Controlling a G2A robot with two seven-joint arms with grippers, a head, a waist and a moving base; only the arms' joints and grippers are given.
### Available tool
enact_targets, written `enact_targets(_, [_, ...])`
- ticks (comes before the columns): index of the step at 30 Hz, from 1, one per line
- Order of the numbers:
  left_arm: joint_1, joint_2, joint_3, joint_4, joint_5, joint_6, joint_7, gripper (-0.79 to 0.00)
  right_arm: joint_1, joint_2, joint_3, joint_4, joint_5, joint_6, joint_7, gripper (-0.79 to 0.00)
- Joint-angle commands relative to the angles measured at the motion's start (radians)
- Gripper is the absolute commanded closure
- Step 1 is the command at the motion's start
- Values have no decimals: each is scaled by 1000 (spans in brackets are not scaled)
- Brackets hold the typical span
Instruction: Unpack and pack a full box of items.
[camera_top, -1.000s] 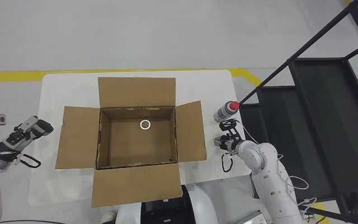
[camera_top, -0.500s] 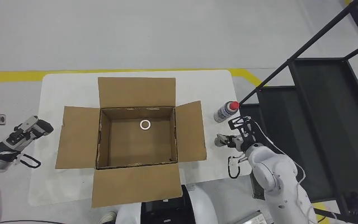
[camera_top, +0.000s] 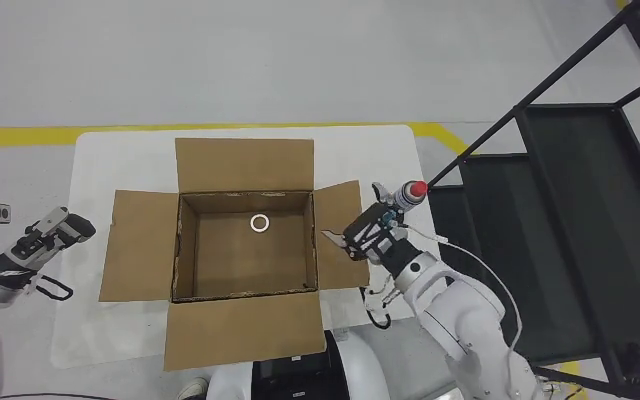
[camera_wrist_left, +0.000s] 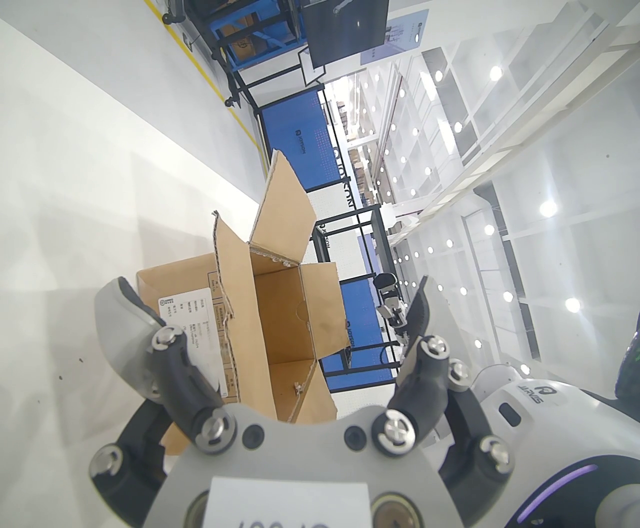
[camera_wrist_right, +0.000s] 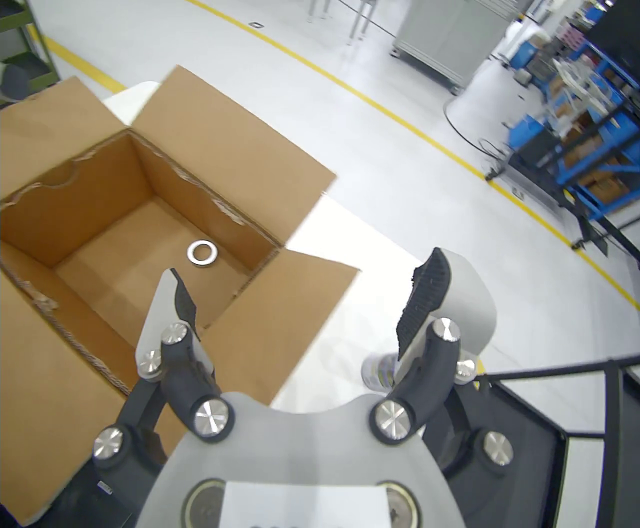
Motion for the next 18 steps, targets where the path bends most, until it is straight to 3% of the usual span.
enact_targets(1, [0,0,0,0,0,0,0,-785,103,-11,-110,54,-7,8,63,-785])
enact_targets(8, [0,0,0,0,0,0,0,-785,373,-75,-385,287,29,169,230,-785])
enact_targets(11, [0,0,0,0,0,0,0,-785,423,-101,-447,380,79,250,225,-785])
enact_targets(18, [0,0,0,0,0,0,0,-785,503,-141,-521,551,156,315,248,-785])
